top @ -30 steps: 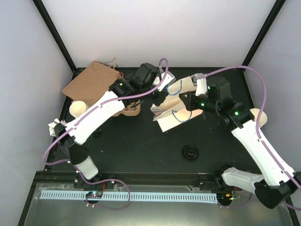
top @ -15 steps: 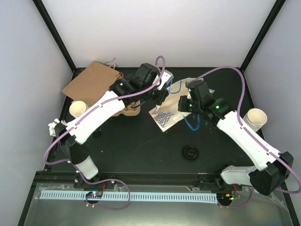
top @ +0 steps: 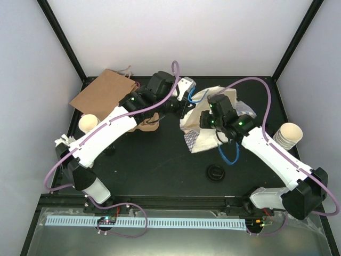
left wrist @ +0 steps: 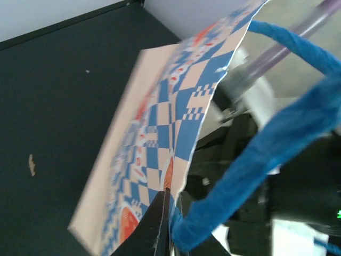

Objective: Pack the takeout coffee

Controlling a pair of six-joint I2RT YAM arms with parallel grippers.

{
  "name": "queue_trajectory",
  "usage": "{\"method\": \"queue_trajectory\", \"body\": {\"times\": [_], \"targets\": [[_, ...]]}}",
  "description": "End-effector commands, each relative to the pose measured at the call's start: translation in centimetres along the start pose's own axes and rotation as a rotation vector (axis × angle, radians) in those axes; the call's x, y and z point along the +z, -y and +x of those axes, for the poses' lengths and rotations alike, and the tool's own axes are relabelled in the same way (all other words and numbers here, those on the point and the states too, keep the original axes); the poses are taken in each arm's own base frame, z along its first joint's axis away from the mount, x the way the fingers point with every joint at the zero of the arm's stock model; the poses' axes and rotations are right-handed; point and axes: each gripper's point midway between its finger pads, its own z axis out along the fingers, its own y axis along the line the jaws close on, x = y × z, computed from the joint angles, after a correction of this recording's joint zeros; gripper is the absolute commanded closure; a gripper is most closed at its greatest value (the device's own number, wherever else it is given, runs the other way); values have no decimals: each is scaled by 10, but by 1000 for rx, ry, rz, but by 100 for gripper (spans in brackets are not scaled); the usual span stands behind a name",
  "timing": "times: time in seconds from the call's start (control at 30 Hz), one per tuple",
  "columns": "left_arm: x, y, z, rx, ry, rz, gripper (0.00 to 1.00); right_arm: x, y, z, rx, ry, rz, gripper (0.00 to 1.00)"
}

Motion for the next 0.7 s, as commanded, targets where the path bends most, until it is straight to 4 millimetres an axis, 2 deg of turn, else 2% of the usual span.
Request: {"method": "queue_trajectory", "body": {"times": [0.0,0.2,0.33,0.43,0.57,0.67], "targets": [[-23,28,-27,-2,108,119,98,5,-13,0,4,2,-65,99],[-16,33,-21,-53,114,166,98,-4,-19,-11,152,43,-101,99],[-28,35,-25,-67,162,174,99,2,4,-15,226,76,29,99],[-39,34,-28,-62,202,158,99,7,20,-12,262,35,163,99],[-47,23,-28,-57,238,86,99,10,34,-11,276,-5,297,99],[-52,12,-25,-51,244,22,98,13,38,-7,270,-19,323,99]]}}
